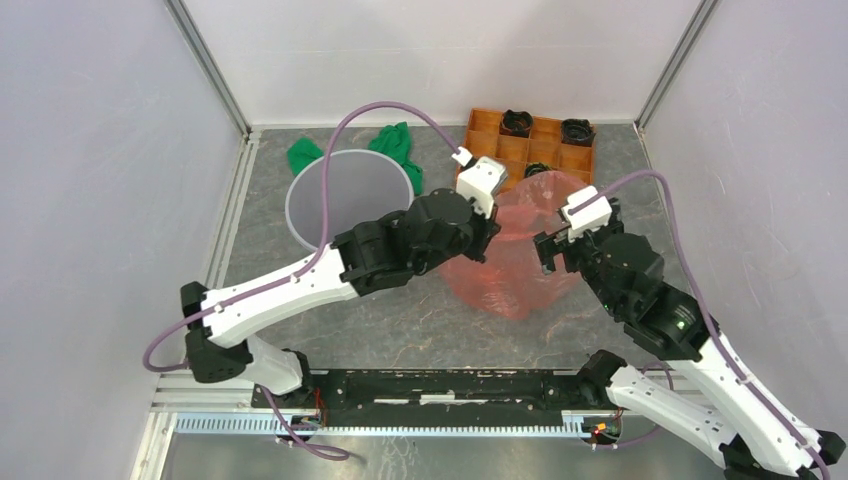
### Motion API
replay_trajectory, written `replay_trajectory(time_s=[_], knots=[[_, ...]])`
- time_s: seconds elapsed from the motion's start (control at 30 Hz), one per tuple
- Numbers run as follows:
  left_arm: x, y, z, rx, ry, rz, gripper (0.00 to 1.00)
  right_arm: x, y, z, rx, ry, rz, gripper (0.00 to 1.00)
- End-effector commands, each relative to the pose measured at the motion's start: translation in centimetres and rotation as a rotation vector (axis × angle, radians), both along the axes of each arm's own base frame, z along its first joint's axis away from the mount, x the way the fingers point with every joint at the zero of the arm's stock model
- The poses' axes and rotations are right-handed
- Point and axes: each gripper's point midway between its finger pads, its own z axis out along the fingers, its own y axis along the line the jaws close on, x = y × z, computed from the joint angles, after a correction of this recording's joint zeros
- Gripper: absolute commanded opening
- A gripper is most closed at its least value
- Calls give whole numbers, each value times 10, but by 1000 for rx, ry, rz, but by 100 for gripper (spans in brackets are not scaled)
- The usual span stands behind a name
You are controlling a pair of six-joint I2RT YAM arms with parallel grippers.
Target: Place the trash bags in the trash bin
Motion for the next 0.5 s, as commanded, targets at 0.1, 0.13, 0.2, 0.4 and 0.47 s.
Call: replay_trajectory(time_s=[0.1,0.13,0.2,0.4,0.47], knots=[[-44,22,3,-58,40,-189,2,5,33,22,41,-112,157,98],[-47,26,0,-59,42,-198,2,3,36,24,52,-122,182,98],[-51,33,-3,-69,37,-204,2,-5,51,28,57,-138,284,98],[-58,46,-5,-58,14,-232,2,-50,97,33,34,-171,681,98],[-59,49,-5,-48,8,-238,2,-60,101,33,20,-195,751,98]])
